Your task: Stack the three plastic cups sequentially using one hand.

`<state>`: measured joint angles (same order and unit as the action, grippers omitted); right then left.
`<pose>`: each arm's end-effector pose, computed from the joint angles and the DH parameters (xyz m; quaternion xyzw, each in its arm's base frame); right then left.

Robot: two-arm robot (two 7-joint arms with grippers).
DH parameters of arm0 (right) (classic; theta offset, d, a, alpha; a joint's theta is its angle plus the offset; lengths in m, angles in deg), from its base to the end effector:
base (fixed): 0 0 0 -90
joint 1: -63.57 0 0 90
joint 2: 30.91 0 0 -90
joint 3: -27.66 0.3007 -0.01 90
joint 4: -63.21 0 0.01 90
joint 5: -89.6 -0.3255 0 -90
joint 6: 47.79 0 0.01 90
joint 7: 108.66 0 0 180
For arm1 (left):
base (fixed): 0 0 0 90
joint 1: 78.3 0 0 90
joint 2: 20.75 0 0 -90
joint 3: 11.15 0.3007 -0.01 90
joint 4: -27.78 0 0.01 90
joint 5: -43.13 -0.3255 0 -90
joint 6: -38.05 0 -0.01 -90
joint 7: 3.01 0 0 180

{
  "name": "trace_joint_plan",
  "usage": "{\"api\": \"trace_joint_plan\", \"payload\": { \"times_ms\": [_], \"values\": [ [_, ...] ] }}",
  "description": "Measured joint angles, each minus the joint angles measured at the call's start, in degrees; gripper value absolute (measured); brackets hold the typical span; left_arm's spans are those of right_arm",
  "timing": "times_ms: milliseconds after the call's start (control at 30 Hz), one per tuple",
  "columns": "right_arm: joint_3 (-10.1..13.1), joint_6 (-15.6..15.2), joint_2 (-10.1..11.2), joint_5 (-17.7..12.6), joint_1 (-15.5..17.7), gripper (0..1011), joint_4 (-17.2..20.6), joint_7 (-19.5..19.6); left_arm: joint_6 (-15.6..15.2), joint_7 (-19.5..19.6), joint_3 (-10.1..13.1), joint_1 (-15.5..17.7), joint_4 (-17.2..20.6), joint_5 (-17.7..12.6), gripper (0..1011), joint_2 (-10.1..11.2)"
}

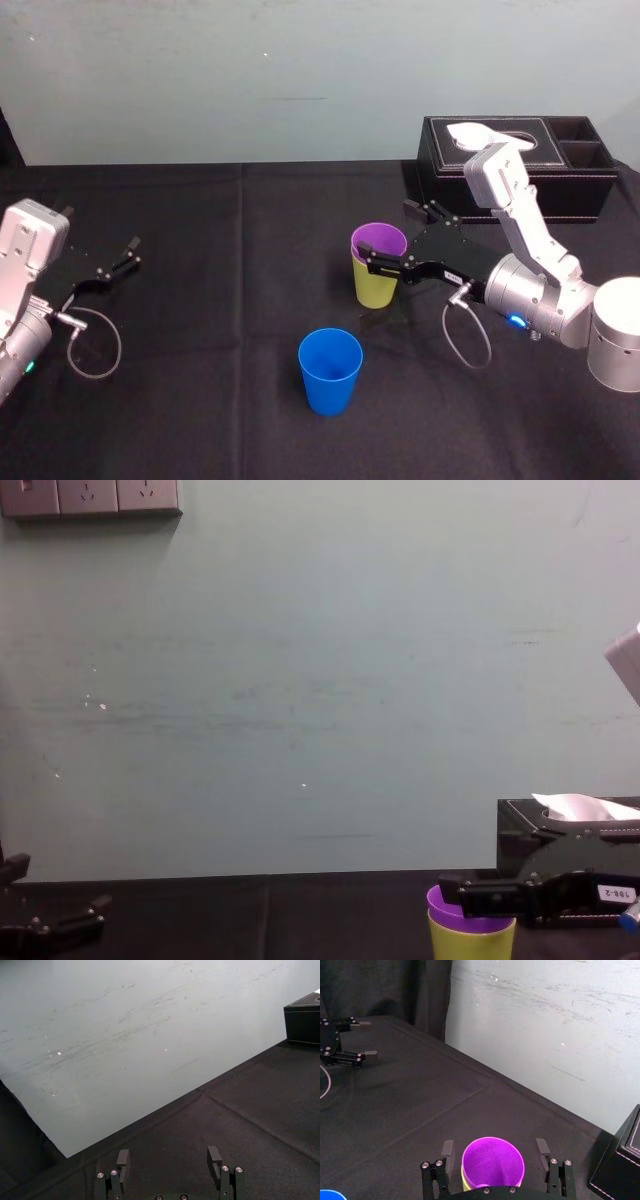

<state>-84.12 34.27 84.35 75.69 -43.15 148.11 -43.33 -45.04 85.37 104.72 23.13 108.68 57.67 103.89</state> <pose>0.4096 -0.0305 -0.2566 -0.1319 -0.0496 -0.4140 0.8993 0.3756 0.0843 -0.3141 0.1415 -0.1325 0.5799 0.7913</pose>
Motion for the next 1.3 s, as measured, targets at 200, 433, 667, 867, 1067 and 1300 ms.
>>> {"api": "trace_joint_plan", "payload": {
  "times_ms": [200, 433, 667, 867, 1067, 1300],
  "values": [
    [0.0, 0.0, 0.0, 0.0, 0.0, 1004, 0.0, 0.0, 0.0, 0.0, 0.0, 0.0, 0.0, 0.0, 1010, 0.0],
    [0.0, 0.0, 0.0, 0.0, 0.0, 1004, 0.0, 0.0, 0.0, 0.0, 0.0, 0.0, 0.0, 0.0, 1010, 0.0],
    [1.6, 0.1, 0.8, -0.9, 2.0, 1004, 3.0, 0.7, 0.0, 0.0, 0.0, 0.0, 0.0, 0.0, 1010, 0.0],
    [3.8, 0.8, 2.4, -2.2, 5.6, 1004, 7.3, 1.3, 0.0, 0.0, 0.0, 0.0, 0.0, 0.0, 1010, 0.0],
    [5.7, 2.2, 4.8, -3.4, 9.8, 1004, 11.7, 1.1, 0.0, 0.0, 0.0, 0.0, 0.0, 0.0, 1010, 0.0],
    [7.9, 4.7, 7.8, -4.9, 15.6, 1004, 16.2, 0.1, 0.0, 0.0, 0.0, 0.0, 0.0, 0.0, 1010, 0.0]
  ]
}}
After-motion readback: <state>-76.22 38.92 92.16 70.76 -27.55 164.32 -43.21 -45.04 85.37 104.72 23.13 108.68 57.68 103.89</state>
